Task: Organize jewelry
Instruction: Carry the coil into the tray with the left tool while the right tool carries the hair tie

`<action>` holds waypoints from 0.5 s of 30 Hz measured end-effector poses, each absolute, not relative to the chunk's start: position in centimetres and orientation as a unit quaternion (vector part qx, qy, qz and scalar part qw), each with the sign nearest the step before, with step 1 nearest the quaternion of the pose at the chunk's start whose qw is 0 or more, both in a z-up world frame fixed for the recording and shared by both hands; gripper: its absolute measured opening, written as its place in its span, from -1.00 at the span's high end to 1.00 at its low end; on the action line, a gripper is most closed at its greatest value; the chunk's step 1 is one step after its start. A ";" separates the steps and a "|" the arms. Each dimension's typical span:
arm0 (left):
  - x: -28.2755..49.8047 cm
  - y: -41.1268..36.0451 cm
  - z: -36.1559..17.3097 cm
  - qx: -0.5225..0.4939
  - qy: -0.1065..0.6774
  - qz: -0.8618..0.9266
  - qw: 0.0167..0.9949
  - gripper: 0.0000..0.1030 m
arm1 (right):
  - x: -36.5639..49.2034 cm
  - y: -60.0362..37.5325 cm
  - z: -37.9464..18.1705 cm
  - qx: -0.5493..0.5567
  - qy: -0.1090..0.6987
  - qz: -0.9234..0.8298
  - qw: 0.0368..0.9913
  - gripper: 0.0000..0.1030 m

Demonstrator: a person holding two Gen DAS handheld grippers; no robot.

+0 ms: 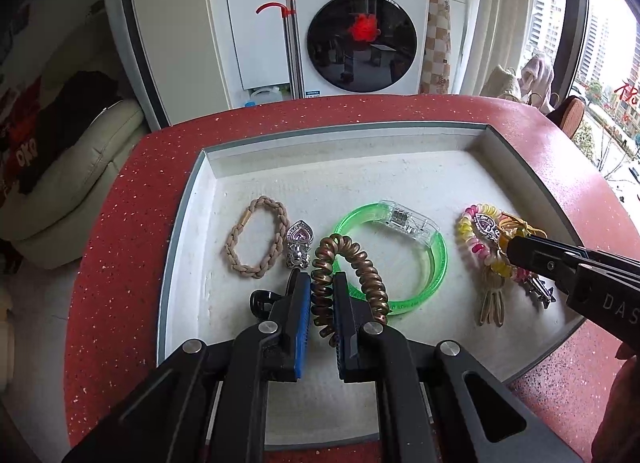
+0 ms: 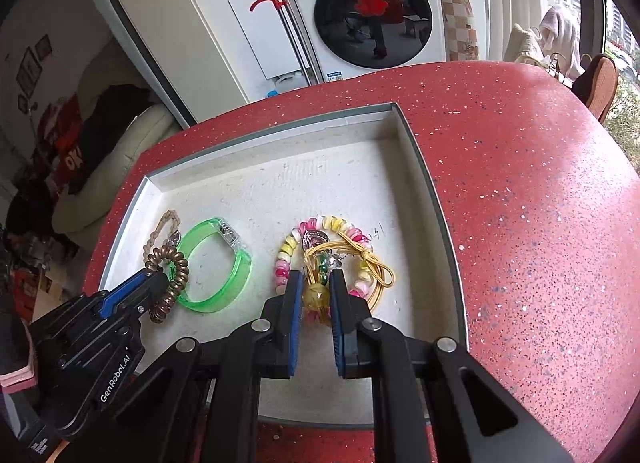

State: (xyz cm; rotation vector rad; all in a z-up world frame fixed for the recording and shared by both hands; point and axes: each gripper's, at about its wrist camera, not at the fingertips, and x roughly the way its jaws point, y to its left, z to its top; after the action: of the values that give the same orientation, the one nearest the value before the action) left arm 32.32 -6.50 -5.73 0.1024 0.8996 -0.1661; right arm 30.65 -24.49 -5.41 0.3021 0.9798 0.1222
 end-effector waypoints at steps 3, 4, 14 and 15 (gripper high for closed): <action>32.1 -6.2 -5.4 0.041 0.430 -0.076 0.899 0.44 | 30.5 -24.6 -5.3 0.151 0.469 0.066 0.867 0.38; 32.0 -6.1 -5.3 0.041 0.429 -0.075 0.899 0.44 | 30.4 -24.6 -5.1 0.152 0.467 0.068 0.868 0.28; 31.4 -5.6 -3.9 0.039 0.413 -0.070 0.907 0.43 | 28.7 -24.8 -2.9 0.167 0.440 0.075 0.879 0.03; 31.3 -5.6 -3.7 0.038 0.412 -0.070 0.908 0.43 | 28.6 -24.9 -2.7 0.167 0.439 0.074 0.880 0.02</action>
State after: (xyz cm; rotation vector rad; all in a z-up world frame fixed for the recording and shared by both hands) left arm 31.34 -5.59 -3.74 0.0787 0.8511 -0.1447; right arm 28.57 -24.93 -2.66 0.3482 0.9140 0.1545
